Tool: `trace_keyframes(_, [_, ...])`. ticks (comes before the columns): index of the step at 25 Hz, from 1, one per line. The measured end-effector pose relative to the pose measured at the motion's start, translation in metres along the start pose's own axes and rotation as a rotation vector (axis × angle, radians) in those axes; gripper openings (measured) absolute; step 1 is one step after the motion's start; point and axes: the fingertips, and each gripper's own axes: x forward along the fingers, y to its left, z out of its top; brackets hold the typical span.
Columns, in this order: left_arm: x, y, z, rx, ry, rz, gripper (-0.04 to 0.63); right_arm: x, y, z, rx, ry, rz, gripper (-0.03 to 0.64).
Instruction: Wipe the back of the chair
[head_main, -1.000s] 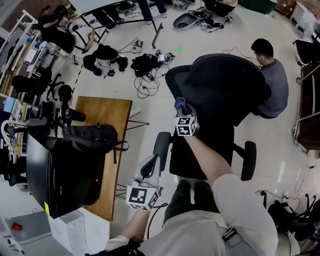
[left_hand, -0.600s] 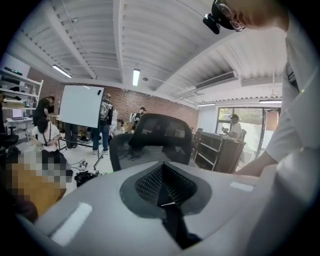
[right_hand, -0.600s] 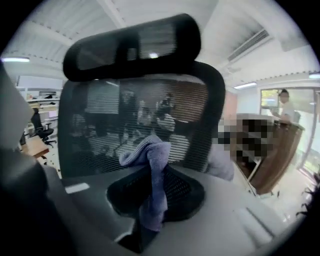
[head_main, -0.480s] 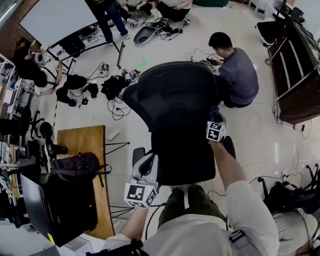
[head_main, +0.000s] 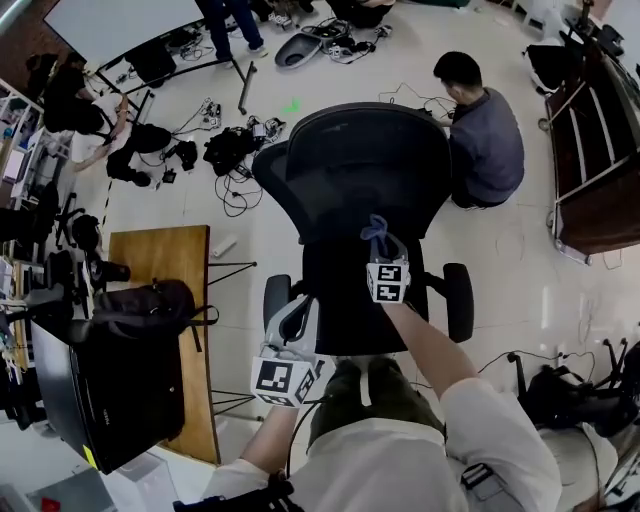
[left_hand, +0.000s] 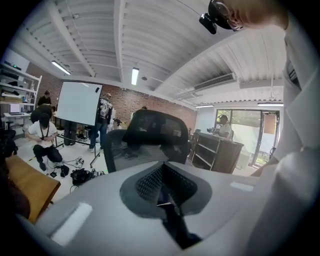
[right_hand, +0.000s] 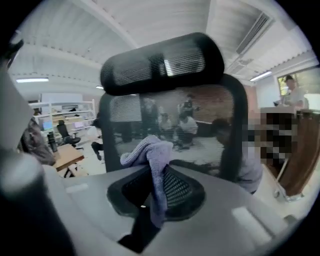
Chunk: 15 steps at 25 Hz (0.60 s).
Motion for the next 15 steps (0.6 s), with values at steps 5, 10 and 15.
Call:
trace_keyframes(5, [-0.022, 0.027, -0.015, 0.004, -0.002, 0.072, 0.018, 0.073, 0.134, -0.069, -0.073, 0.113, 0.155, 0.049])
trace_keyframes(10, [-0.044, 0.063, -0.058, -0.008, 0.039, 0.163, 0.018, 0.138, 0.174, -0.086, -0.122, 0.121, 0.220, 0.049])
trace_keyframes(15, [-0.048, 0.080, -0.047, 0.007, 0.028, 0.229, 0.020, 0.138, 0.107, -0.090, -0.072, 0.177, 0.117, 0.049])
